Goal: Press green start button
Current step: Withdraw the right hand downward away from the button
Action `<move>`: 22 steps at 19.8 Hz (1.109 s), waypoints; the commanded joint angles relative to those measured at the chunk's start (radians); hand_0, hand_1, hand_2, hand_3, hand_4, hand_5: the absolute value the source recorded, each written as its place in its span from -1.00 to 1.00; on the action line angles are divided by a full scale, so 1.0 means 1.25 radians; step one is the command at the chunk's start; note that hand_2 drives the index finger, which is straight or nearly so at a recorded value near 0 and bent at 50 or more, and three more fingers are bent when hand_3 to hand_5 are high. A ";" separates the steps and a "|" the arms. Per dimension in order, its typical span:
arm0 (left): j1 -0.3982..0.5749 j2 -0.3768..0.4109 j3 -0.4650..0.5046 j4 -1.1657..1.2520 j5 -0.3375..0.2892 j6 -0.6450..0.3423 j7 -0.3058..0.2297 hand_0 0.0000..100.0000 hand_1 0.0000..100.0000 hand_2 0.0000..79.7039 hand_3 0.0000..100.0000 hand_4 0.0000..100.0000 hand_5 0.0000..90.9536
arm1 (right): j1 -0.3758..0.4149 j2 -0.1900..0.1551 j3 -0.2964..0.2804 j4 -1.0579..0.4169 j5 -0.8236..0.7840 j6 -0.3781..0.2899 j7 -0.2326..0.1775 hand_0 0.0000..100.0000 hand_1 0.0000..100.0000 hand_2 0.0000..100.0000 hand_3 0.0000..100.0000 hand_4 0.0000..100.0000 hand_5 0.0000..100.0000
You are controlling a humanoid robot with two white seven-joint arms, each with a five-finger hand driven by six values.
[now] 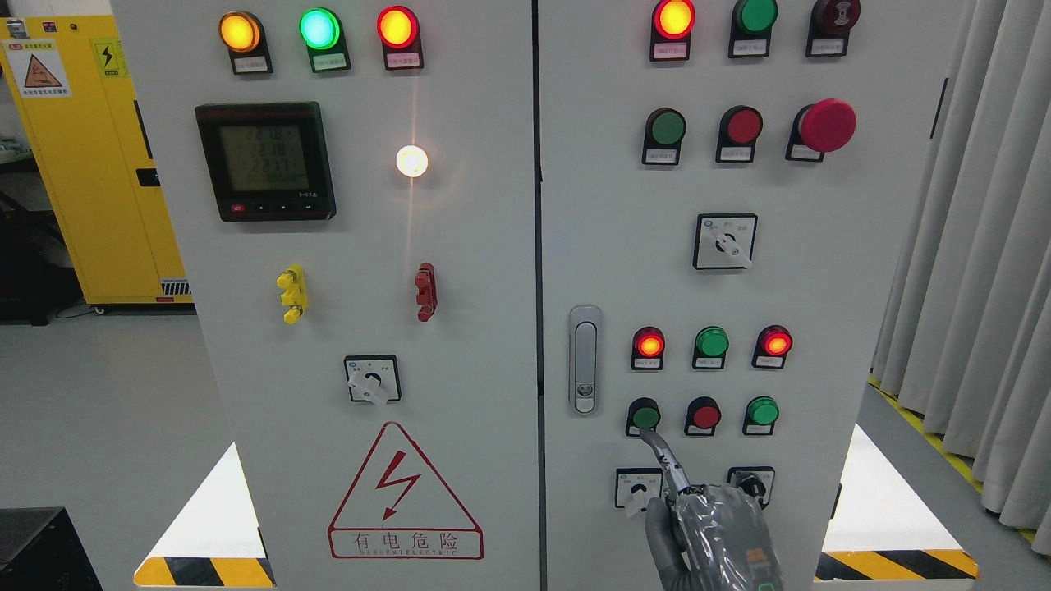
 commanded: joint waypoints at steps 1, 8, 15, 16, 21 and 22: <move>0.000 0.000 0.000 0.000 0.000 0.000 0.000 -0.76 0.11 -1.00 -1.00 -1.00 -1.00 | 0.059 -0.001 0.038 -0.097 -0.298 0.003 0.014 0.73 0.75 -0.92 0.09 0.23 0.39; 0.000 0.000 0.000 0.000 0.000 0.000 0.000 -0.76 0.11 -1.00 -1.00 -1.00 -1.00 | 0.125 -0.001 0.041 -0.139 -0.572 0.004 0.017 0.65 0.54 -1.00 -1.00 -1.00 -0.99; 0.000 0.000 0.000 0.000 0.000 0.000 0.000 -0.76 0.11 -1.00 -1.00 -1.00 -1.00 | 0.156 0.003 0.054 -0.155 -0.606 0.003 0.023 0.39 0.31 -1.00 -1.00 -1.00 -1.00; 0.000 0.000 0.000 -0.001 0.000 0.000 0.000 -0.76 0.11 -1.00 -1.00 -1.00 -1.00 | 0.158 0.003 0.054 -0.155 -0.606 0.003 0.034 0.42 0.27 -1.00 -1.00 -1.00 -1.00; 0.000 0.000 0.000 0.000 0.000 0.000 0.000 -0.76 0.11 -1.00 -1.00 -1.00 -1.00 | 0.167 0.002 0.059 -0.154 -0.606 0.003 0.039 0.24 0.25 -1.00 -1.00 -1.00 -1.00; 0.000 0.000 0.000 0.000 0.000 0.000 0.000 -0.76 0.11 -1.00 -1.00 -1.00 -1.00 | 0.167 0.002 0.059 -0.154 -0.606 0.003 0.039 0.21 0.25 -1.00 -1.00 -1.00 -1.00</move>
